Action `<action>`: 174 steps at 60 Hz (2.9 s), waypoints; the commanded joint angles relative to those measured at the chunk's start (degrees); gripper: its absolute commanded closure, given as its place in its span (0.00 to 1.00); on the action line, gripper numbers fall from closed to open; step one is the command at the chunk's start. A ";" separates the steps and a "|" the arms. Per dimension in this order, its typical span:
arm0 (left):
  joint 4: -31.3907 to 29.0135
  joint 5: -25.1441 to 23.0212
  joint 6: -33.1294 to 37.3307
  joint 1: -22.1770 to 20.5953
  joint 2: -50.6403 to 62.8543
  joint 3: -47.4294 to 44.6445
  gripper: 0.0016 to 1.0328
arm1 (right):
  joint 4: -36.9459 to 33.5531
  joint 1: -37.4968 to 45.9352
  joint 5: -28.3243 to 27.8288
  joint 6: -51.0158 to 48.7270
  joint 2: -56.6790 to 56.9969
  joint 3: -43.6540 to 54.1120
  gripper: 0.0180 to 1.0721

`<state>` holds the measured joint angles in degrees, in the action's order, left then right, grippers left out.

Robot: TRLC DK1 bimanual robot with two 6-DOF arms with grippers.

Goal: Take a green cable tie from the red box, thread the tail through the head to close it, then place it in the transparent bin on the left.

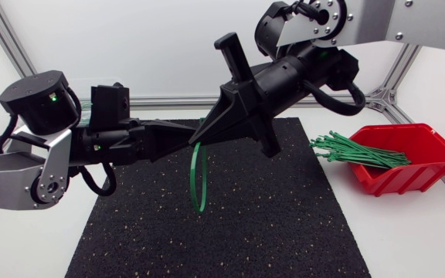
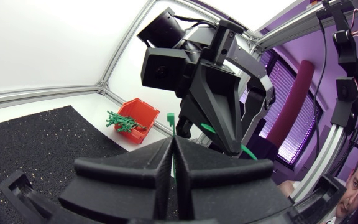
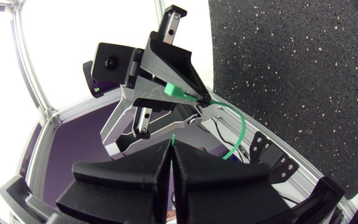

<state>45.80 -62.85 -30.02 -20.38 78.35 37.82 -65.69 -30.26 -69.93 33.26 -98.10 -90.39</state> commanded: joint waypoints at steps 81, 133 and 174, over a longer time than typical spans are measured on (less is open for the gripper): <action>-11.96 -7.11 19.30 12.38 10.16 11.66 0.97 | 12.08 -4.19 52.70 -50.57 1.07 11.99 0.37; -40.62 -9.40 33.18 13.61 26.16 31.87 0.97 | 54.79 -18.17 76.96 -103.83 4.59 37.57 0.38; -48.09 -11.15 33.27 13.35 30.90 37.67 0.97 | 77.20 -29.42 78.72 -116.31 4.06 47.85 0.38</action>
<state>-1.63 -73.10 2.04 -7.03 107.83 74.00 8.84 -58.70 8.10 -80.05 -93.62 -44.60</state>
